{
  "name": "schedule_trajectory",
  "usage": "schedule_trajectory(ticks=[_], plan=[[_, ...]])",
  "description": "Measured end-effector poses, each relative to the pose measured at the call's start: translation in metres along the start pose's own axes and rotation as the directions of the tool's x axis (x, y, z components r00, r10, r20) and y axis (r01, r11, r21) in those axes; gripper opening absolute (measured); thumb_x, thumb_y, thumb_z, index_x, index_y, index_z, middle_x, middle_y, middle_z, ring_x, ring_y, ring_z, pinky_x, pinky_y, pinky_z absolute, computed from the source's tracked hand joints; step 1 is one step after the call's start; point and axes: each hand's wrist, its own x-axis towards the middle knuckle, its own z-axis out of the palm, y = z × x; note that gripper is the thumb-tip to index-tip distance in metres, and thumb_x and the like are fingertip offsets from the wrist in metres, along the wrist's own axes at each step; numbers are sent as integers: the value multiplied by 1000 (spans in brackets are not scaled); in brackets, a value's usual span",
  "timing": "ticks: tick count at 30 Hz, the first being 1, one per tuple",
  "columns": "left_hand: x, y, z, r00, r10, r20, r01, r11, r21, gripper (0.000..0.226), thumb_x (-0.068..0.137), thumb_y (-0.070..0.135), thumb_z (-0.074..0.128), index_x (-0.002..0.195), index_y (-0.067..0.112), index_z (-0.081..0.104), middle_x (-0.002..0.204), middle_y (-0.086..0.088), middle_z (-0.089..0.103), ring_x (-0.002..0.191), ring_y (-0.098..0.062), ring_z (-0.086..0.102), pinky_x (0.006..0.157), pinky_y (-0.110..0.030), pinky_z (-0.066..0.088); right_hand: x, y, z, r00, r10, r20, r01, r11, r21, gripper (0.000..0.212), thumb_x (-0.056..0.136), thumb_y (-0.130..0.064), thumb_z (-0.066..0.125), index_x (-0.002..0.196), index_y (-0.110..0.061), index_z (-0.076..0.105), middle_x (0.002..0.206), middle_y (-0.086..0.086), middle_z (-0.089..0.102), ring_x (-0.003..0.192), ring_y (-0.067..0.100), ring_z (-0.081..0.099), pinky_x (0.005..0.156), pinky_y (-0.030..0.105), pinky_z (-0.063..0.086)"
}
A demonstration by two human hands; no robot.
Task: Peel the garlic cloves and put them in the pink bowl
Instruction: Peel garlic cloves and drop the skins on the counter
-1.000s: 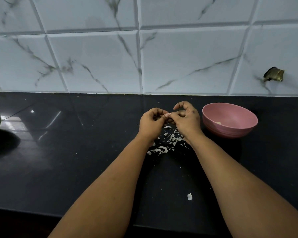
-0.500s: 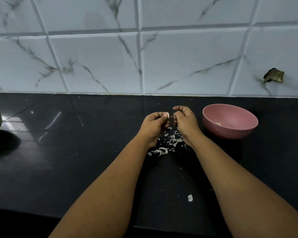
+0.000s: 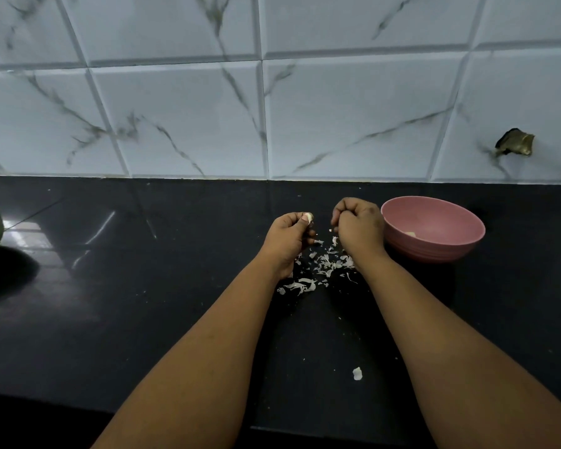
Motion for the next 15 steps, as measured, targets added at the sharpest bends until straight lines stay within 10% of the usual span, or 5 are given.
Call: schedule_trajectory(ticks=[5, 8, 15], plan=[[-1, 0, 1, 1000, 2, 4, -2, 1000, 2, 23, 103, 13, 49, 82, 11, 58, 66, 1, 55, 57, -4, 51, 54, -15, 46, 0, 3, 5, 996, 6, 90, -13, 997, 76, 17, 83, -32, 61, 72, -24, 71, 73, 2, 69, 73, 22, 66, 71, 41, 57], [-2, 1, 2, 1000, 6, 25, -6, 1000, -19, 21, 103, 10, 46, 90, 6, 61, 66, 2, 62, 54, -1, 56, 53, -14, 46, -4, 7, 8, 975, -19, 223, -23, 983, 183, 16, 86, -16, 71, 101, -20, 72, 91, 13, 70, 85, 26, 71, 77, 40, 61], [0, -2, 2, 1000, -6, -10, 7, 997, 72, 18, 103, 13, 46, 93, 5, 59, 75, -4, 63, 57, -4, 59, 52, -17, 47, -7, 6, 6, 968, -17, 249, -28, 984, 178, 9, 87, -7, 69, 90, -14, 73, 86, 3, 74, 78, 16, 71, 71, 26, 58]])
